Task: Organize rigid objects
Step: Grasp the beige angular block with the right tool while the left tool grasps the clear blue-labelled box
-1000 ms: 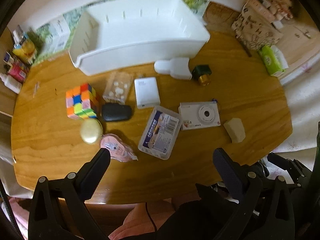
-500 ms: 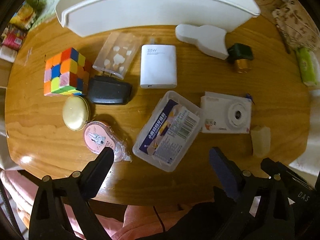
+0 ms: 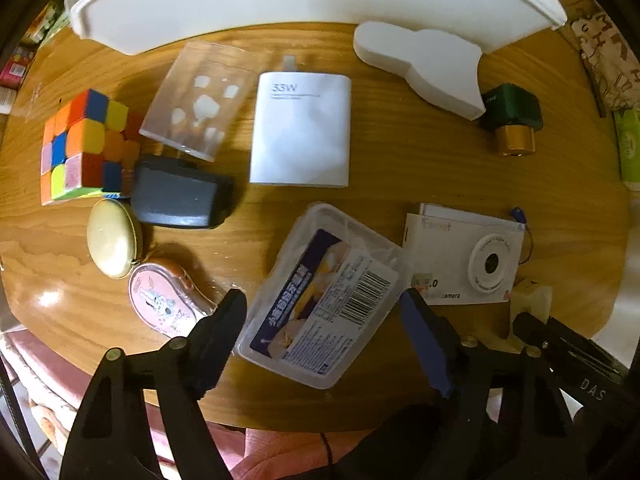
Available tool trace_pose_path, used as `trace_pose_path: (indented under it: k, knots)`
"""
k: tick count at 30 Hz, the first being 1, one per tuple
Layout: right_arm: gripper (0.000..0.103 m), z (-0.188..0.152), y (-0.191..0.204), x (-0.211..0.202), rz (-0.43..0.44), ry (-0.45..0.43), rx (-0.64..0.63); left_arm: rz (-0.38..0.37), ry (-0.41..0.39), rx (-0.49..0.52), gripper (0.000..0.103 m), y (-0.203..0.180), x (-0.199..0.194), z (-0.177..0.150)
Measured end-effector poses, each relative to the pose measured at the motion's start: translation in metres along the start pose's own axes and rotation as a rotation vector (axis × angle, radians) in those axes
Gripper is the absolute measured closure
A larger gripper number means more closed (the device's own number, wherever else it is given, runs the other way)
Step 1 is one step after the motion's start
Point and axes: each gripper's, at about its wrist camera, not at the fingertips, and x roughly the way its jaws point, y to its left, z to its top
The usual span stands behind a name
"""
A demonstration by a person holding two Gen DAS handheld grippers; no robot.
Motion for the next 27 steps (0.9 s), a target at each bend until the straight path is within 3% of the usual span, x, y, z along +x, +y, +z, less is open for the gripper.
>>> trace_pose_path:
  k: [8,11,27]
  knots:
    - [0.046,0.006,-0.016,-0.001,-0.007,0.026,-0.035,0.019,0.042,-0.019,0.034,-0.005,0.021,0.012]
    - [0.058,0.008,-0.023,-0.001,-0.006,0.017,-0.058,0.023,0.040,-0.020,0.034,-0.008,0.027,0.012]
    - [0.060,0.005,-0.015,-0.005,0.004,0.012,-0.127,0.004,0.043,-0.067,0.035,0.008,0.029,-0.029]
